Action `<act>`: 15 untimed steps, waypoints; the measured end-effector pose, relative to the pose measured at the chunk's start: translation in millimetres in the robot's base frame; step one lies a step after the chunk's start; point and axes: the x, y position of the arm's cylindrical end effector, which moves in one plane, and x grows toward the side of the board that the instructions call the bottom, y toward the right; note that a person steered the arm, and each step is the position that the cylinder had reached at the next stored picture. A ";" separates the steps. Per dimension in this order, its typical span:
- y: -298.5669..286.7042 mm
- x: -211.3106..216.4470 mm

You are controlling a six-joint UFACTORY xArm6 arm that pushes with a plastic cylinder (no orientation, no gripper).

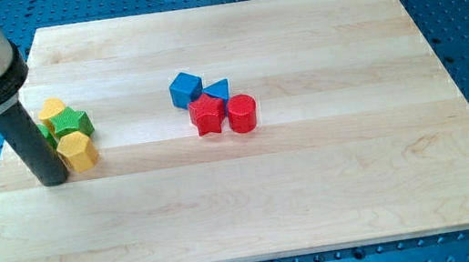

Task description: Form a horizontal line with red and blue blocks

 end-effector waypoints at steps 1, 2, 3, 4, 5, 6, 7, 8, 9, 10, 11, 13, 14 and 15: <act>0.0 0.0; -1.2 0.0; -1.2 1.2; -1.1 1.7; -1.5 1.7; 4.3 21.1; 45.4 38.8; 87.2 38.8; 136.8 28.3; 170.1 1.6; 176.2 -25.1; 197.3 -90.8; 202.9 -93.3; 258.9 -91.0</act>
